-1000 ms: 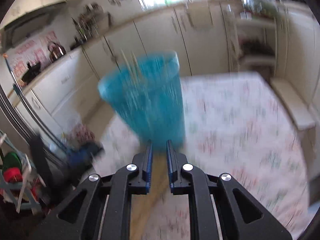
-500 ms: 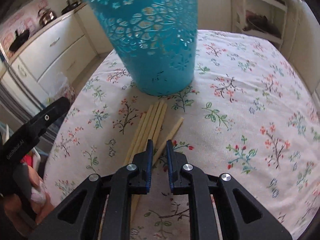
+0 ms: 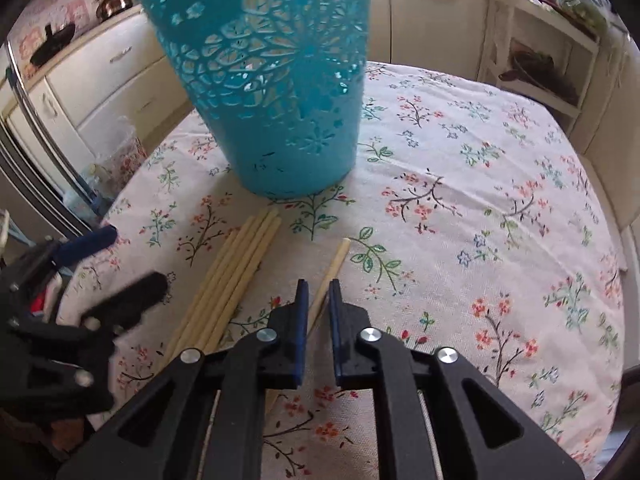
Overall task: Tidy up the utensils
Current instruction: 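Grasp a stick with the left tool while the right tool approaches another stick, then lift the stick with the left tool and drop it into the teal basket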
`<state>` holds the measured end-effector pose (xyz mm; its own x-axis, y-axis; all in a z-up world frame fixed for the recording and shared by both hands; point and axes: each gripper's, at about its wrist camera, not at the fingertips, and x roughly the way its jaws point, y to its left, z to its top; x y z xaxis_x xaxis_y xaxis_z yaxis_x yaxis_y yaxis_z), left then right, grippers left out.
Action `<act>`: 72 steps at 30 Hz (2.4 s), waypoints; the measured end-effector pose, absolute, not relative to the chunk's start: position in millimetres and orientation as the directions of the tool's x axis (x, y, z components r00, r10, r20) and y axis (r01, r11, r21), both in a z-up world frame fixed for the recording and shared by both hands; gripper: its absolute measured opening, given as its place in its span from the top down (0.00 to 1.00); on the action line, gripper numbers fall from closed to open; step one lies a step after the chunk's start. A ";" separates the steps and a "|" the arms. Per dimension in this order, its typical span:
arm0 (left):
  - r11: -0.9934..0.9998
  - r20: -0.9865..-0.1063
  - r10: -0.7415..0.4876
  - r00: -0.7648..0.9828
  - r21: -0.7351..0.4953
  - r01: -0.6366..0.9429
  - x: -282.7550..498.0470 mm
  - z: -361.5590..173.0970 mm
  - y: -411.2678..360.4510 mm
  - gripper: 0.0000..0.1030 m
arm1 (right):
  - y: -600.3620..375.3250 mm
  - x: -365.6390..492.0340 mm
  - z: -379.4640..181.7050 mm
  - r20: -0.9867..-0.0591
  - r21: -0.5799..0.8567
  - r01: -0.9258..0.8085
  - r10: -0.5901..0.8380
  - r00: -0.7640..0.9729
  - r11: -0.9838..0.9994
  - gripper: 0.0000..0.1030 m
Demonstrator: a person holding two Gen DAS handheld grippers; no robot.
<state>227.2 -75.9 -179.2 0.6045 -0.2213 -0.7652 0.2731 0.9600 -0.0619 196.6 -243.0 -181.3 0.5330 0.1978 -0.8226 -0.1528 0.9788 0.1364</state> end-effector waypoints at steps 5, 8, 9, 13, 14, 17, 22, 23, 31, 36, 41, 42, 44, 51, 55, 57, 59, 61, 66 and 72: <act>0.967 -0.797 -0.177 0.577 -0.033 0.251 232.1 -185.9 -85.3 0.21 | -253.2 191.9 -182.6 -0.797 0.226 -0.134 0.262 0.545 0.965 0.84; 0.969 -0.812 -0.158 0.562 -0.017 0.247 235.2 -189.0 -87.8 0.20 | -253.3 191.3 -181.6 -0.793 0.238 -0.135 0.273 0.545 0.962 0.81; 0.970 -0.812 -0.150 0.564 -0.010 0.244 235.6 -188.3 -89.4 0.20 | -253.0 191.3 -181.3 -0.792 0.239 -0.136 0.274 0.545 0.962 0.80; 0.972 -0.818 -0.119 0.563 0.020 0.234 237.1 -189.0 -96.0 0.21 | -250.5 186.6 -178.7 -0.793 0.231 -0.152 0.276 0.543 0.961 0.75; 0.972 -0.825 -0.108 0.555 0.031 0.234 237.9 -191.2 -98.5 0.23 | -249.9 186.2 -178.3 -0.794 0.225 -0.154 0.273 0.543 0.962 0.75; 0.971 -0.824 -0.106 0.557 0.034 0.235 238.5 -190.5 -101.4 0.28 | -244.8 184.3 -178.3 -0.798 0.196 -0.164 0.254 0.546 0.967 0.75; 0.961 -0.818 -0.144 0.556 0.020 0.278 240.0 -186.8 -108.5 0.63 | -234.4 184.0 -179.1 -0.804 0.108 -0.198 0.203 0.559 0.974 0.86; 0.958 -0.820 -0.154 0.552 0.012 0.286 240.8 -186.1 -109.1 0.77 | -232.4 183.8 -179.4 -0.804 0.086 -0.206 0.190 0.564 0.975 0.89; 0.954 -0.859 -0.195 0.474 -0.054 0.295 251.0 -184.8 -97.3 0.88 | -245.7 188.1 -179.5 -0.809 0.086 -0.178 0.173 0.562 0.980 0.88; 0.949 -0.857 -0.178 0.484 -0.020 0.314 254.1 -185.4 -102.3 0.92 | -246.3 190.8 -180.1 -0.805 0.128 -0.188 0.212 0.554 0.974 0.90; 0.949 -0.826 -0.250 0.505 -0.104 0.298 249.9 -181.3 -85.9 0.95 | -251.3 192.8 -180.5 -0.795 0.166 -0.175 0.236 0.559 0.971 0.90; 0.949 -0.818 -0.258 0.514 -0.114 0.295 248.3 -179.8 -83.1 0.95 | -250.0 191.2 -180.1 -0.793 0.161 -0.176 0.234 0.562 0.971 0.90; 0.947 -0.787 -0.290 0.544 -0.153 0.283 243.1 -171.4 -71.9 0.95 | -247.0 188.3 -180.6 -0.787 0.150 -0.179 0.227 0.573 0.972 0.90; 0.914 -0.624 -0.404 0.669 -0.260 0.310 232.1 -105.7 -45.1 0.95 | -246.1 186.3 -181.3 -0.777 0.142 -0.180 0.222 0.589 0.973 0.90; 0.895 -0.537 -0.446 0.716 -0.290 0.340 234.8 -62.4 -40.7 0.95 | -245.4 185.5 -181.4 -0.776 0.143 -0.179 0.222 0.590 0.973 0.89; 0.884 -0.485 -0.463 0.742 -0.306 0.352 238.1 -39.2 -41.0 0.95 | -245.4 185.3 -181.2 -0.775 0.142 -0.182 0.224 0.591 0.973 0.88; 0.877 -0.423 -0.472 0.773 -0.315 0.363 244.1 -14.8 -42.7 0.95 | -244.2 184.7 -180.8 -0.775 0.140 -0.186 0.224 0.591 0.973 0.86; 0.873 -0.376 -0.473 0.797 -0.323 0.366 251.0 2.8 -45.4 0.95 | -243.3 185.0 -181.0 -0.775 0.138 -0.190 0.226 0.591 0.972 0.84; 0.888 -0.262 -0.424 0.867 -0.309 0.341 275.4 38.2 -58.7 0.95 | -243.4 185.1 -180.6 -0.773 0.139 -0.200 0.232 0.590 0.970 0.82; 0.911 -0.185 -0.337 0.923 -0.310 0.270 313.9 55.8 -72.5 0.95 | -240.1 185.0 -180.3 -0.773 0.128 -0.218 0.236 0.589 0.967 0.75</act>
